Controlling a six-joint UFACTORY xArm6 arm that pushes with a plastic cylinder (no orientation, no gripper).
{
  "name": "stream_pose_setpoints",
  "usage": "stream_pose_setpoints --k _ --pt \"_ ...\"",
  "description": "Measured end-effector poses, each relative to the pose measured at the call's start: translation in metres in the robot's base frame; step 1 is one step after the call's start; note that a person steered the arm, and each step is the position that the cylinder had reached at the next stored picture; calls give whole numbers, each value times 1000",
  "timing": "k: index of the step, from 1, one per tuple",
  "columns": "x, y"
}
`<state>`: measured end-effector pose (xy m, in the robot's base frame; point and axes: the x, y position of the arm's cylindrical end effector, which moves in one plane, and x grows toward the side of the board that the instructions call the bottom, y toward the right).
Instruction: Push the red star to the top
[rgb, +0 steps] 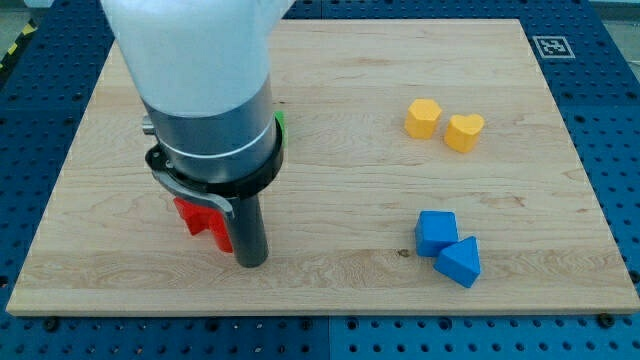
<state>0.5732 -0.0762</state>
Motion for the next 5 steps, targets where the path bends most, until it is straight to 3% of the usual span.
stream_pose_setpoints --k 5 --pt "-12 -57"
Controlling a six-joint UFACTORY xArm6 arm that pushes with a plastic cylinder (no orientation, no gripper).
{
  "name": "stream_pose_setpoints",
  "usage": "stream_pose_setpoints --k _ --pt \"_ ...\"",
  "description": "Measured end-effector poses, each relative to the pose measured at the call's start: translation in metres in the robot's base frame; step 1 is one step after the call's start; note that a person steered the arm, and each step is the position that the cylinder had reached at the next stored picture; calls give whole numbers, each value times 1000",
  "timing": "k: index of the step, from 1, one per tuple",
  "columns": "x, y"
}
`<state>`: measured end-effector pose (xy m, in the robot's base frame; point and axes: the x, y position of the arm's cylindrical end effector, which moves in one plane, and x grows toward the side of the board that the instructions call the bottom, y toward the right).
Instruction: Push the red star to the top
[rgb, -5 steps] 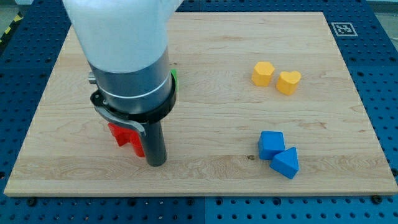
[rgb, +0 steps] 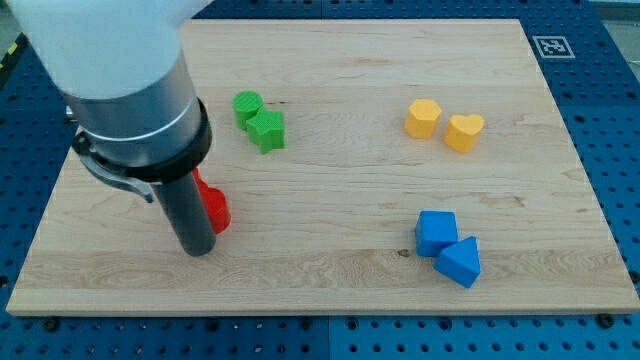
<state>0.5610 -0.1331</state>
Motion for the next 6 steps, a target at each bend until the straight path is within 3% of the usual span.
stream_pose_setpoints --k 2,4,6 --pt "-5 -18" --pt "-19 31" --pt "-7 42"
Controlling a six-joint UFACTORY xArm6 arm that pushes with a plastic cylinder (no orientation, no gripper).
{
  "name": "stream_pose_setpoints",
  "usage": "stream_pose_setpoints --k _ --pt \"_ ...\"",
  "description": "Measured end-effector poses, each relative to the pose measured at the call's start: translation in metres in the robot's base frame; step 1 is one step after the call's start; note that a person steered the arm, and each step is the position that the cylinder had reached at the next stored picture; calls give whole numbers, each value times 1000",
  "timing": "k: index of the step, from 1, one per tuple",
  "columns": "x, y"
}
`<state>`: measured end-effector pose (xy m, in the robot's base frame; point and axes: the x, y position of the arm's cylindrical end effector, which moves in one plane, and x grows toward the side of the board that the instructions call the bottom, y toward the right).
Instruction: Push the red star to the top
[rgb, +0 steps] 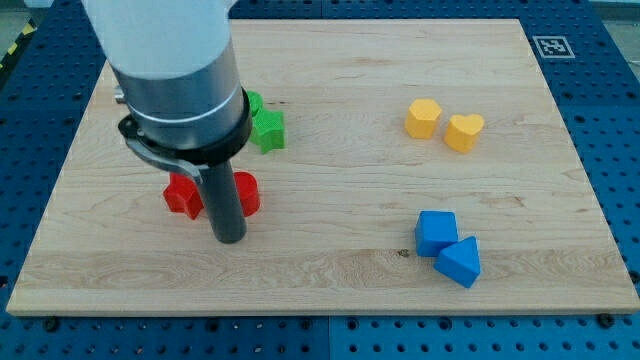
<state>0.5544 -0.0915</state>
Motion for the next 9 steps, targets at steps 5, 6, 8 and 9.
stream_pose_setpoints --k 5,6,8,9 --pt "-114 150" --pt "-170 142" --pt "-233 51" --pt "-224 -21"
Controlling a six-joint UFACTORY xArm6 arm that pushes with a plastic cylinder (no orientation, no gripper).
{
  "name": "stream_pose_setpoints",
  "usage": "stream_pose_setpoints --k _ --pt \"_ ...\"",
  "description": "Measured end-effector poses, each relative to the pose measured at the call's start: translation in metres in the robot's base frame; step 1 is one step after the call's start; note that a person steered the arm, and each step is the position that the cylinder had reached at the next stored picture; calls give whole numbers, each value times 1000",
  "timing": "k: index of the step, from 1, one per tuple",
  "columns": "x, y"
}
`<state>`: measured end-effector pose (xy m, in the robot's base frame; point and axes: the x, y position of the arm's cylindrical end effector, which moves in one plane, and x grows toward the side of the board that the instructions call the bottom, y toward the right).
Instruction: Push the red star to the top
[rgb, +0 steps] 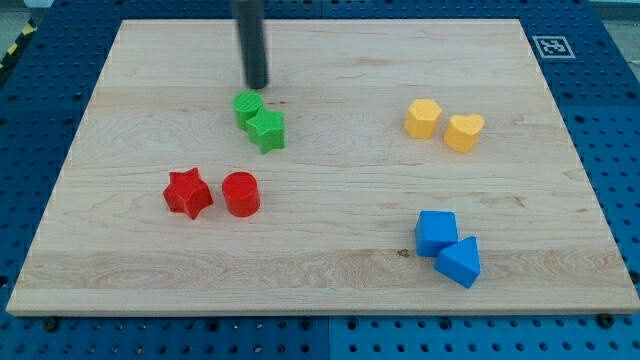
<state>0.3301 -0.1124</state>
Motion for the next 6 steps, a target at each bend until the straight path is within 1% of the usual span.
stream_pose_setpoints --k 2,3,5,6 --pt "8 -3" --pt "17 6" --pt "26 43" --pt "24 45"
